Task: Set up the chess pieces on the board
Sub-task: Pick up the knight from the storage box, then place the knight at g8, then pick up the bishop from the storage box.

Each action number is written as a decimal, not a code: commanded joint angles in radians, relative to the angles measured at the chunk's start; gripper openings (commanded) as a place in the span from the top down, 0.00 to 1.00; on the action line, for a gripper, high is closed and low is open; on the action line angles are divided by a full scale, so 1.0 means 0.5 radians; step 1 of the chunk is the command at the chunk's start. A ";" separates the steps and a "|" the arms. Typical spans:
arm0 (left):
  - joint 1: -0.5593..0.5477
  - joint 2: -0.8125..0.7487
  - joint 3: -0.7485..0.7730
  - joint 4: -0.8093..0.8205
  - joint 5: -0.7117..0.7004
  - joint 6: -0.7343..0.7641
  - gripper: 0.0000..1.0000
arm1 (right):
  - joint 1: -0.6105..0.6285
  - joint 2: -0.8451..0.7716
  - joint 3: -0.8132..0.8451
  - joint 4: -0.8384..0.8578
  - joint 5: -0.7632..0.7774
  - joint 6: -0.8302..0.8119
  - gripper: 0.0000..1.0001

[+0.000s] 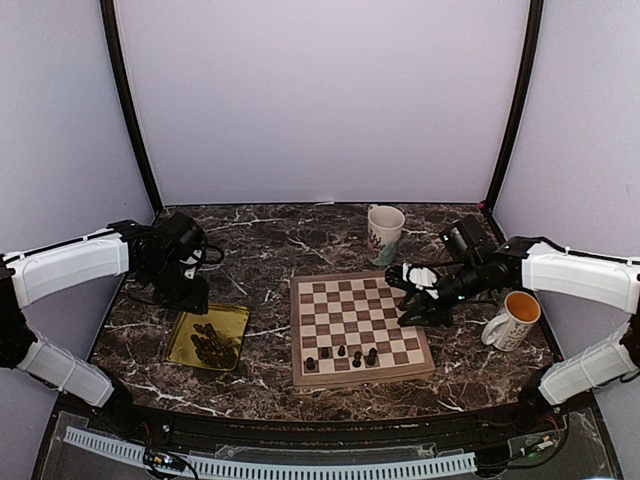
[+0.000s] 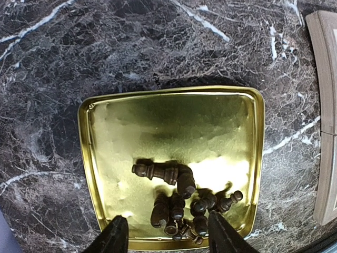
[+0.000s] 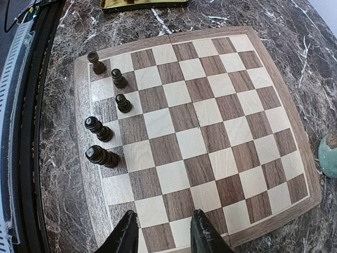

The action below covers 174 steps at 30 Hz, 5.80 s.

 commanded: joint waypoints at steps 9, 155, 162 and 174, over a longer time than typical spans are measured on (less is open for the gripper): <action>0.006 0.233 -0.049 0.039 0.221 -0.026 0.57 | -0.017 -0.091 -0.062 0.142 0.160 0.049 0.65; -1.329 1.407 1.702 -0.517 0.291 1.233 0.73 | -0.127 -0.111 -0.103 0.129 0.205 0.042 0.62; -1.305 0.748 1.217 -0.033 0.019 1.067 0.70 | -0.128 -0.098 -0.101 0.129 0.196 0.043 0.62; -0.624 0.179 0.362 0.147 -0.149 0.280 0.53 | -0.127 -0.056 -0.093 0.120 0.157 0.037 0.61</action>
